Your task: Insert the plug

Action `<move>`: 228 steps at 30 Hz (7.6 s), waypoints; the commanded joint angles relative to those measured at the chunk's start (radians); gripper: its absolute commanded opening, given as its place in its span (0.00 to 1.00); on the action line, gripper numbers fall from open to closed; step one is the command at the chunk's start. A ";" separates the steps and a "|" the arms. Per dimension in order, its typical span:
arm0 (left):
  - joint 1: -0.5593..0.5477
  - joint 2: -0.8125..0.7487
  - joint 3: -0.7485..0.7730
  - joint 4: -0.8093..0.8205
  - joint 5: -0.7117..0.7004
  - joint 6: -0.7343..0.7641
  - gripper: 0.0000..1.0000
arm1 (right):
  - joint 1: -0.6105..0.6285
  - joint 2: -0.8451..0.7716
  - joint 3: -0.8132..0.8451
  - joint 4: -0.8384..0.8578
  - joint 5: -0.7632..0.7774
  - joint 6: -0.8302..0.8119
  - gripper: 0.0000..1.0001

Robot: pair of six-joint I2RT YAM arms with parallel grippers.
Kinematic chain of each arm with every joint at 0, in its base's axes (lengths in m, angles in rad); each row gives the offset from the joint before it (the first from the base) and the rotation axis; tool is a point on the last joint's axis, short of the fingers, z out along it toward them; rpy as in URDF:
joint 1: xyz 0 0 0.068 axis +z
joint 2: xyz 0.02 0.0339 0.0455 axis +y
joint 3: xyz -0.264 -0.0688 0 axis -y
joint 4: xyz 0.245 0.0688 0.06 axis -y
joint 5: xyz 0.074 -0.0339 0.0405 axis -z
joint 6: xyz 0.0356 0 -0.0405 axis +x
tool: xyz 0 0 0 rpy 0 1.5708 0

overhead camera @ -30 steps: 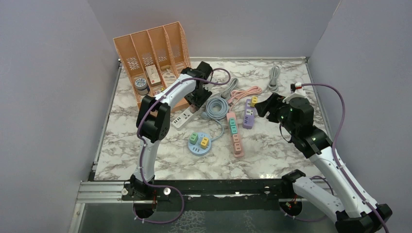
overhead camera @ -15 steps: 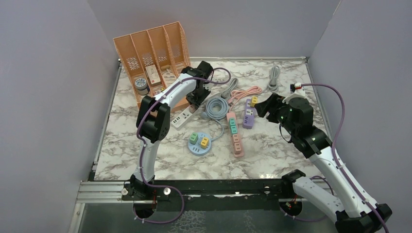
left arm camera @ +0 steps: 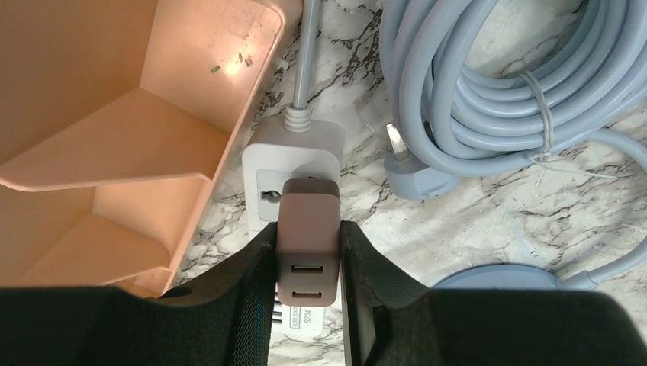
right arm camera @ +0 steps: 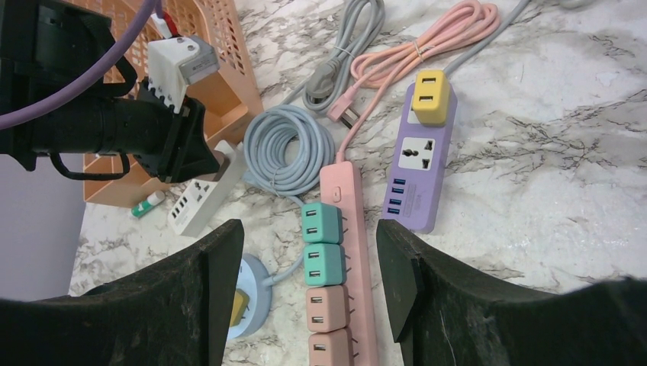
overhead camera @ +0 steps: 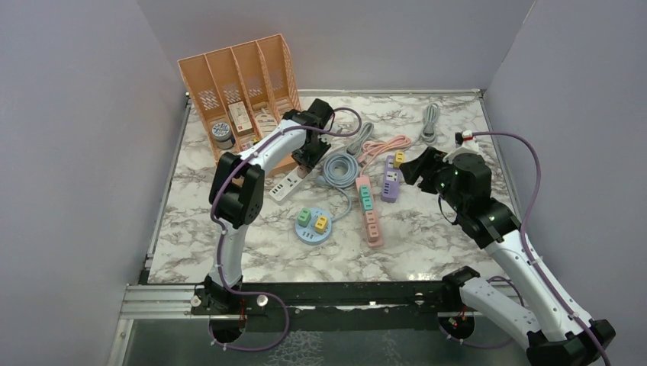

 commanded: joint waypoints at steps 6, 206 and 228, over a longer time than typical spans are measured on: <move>0.009 0.144 -0.120 0.015 -0.024 -0.009 0.00 | -0.004 0.008 0.001 0.006 0.013 -0.012 0.64; -0.074 -0.990 -0.579 0.952 0.912 -0.975 0.42 | 0.078 0.370 0.170 0.844 -1.036 0.319 0.06; -0.068 -0.997 -0.423 0.481 0.460 -0.574 0.00 | 0.076 0.255 0.086 0.531 -0.716 0.102 0.67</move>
